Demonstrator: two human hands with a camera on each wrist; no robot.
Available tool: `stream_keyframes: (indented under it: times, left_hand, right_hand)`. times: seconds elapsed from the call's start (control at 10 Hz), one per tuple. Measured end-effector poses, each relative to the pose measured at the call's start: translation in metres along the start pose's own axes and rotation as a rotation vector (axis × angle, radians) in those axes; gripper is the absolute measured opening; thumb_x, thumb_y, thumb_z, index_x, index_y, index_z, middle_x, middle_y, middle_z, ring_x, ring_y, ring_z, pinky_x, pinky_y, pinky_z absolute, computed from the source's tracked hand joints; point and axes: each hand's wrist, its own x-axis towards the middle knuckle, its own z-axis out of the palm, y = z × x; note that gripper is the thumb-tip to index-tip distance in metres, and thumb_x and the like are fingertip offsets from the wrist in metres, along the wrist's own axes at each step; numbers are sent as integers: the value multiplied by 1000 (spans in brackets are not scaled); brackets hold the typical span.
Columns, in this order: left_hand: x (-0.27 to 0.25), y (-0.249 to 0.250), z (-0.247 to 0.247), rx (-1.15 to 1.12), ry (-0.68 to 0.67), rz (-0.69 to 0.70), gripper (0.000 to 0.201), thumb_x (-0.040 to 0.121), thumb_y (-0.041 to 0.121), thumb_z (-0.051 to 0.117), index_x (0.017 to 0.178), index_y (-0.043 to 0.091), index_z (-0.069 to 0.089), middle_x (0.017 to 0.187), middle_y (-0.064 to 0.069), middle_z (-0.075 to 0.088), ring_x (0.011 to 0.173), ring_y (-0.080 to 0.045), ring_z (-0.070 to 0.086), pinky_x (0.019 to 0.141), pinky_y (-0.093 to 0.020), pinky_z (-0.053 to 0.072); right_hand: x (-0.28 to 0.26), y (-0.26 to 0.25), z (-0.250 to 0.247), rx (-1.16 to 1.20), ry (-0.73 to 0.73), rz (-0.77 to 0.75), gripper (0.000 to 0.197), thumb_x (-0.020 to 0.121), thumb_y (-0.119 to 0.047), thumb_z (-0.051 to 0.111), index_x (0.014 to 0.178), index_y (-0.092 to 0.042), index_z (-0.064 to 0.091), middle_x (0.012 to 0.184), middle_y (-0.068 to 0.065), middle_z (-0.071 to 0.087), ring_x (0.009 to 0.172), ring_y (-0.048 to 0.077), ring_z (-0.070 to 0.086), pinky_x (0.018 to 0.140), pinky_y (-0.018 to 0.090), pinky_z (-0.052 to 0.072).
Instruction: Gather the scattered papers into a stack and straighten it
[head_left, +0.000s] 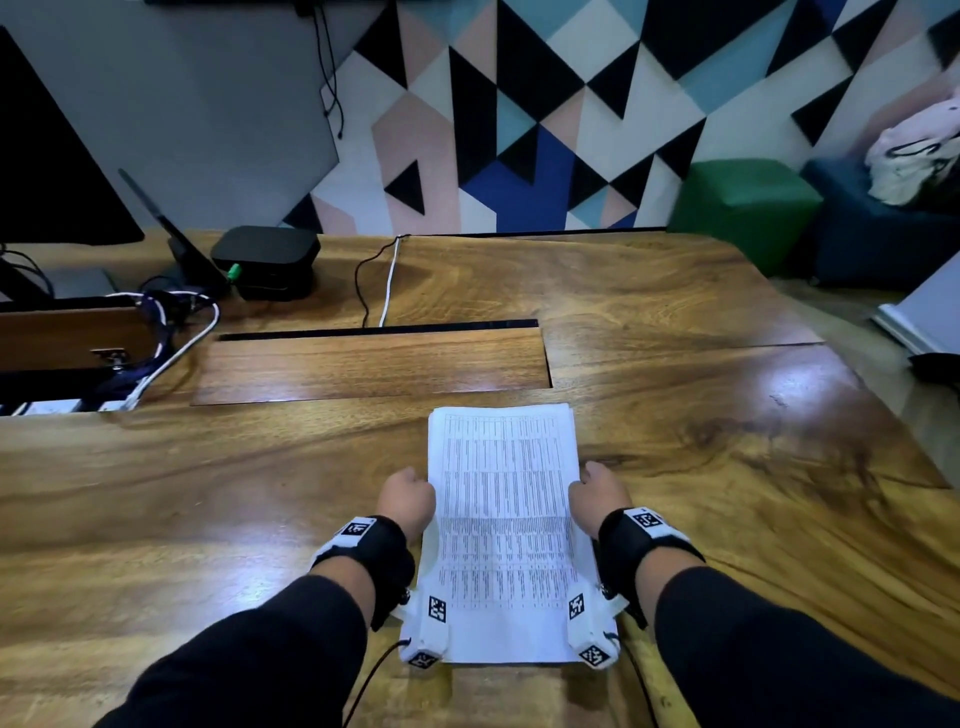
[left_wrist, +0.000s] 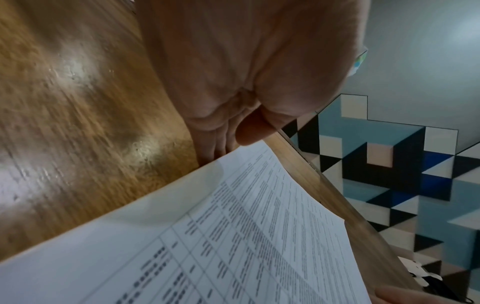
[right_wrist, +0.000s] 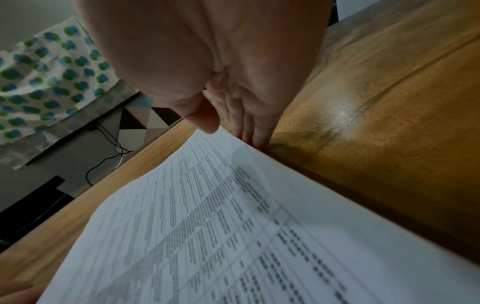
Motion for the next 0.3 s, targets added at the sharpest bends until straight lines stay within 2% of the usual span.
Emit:
stream_keyframes:
  times: [0.1,0.2,0.3]
  left_hand:
    - [4,-6,2,-9,18,11,50,92,0,40,139,-16,33,147,-33,40,134,-46,42,108,-51,36]
    - [0,-4,-2,-66,20,19,59,94,3,44,150,-4,28,157,-17,34,143,-33,35,116,-40,30]
    - [-15,-23,-13,-20,83,102,59,96,9,46,152,5,29,159,-9,32,146,-25,31,118,-35,25]
  right_hand:
    - [7,8,1,48,-19,12,20,90,-5,37,75,-12,48,94,7,64,83,24,58,68,27,41]
    - [3,11,-5,121,-51,31,38,95,-9,40,131,1,48,139,12,53,125,29,52,101,35,40]
    - [-17,26,-13,1,-8,-28,53,99,-27,43,148,-10,33,153,4,38,139,22,38,110,32,32]
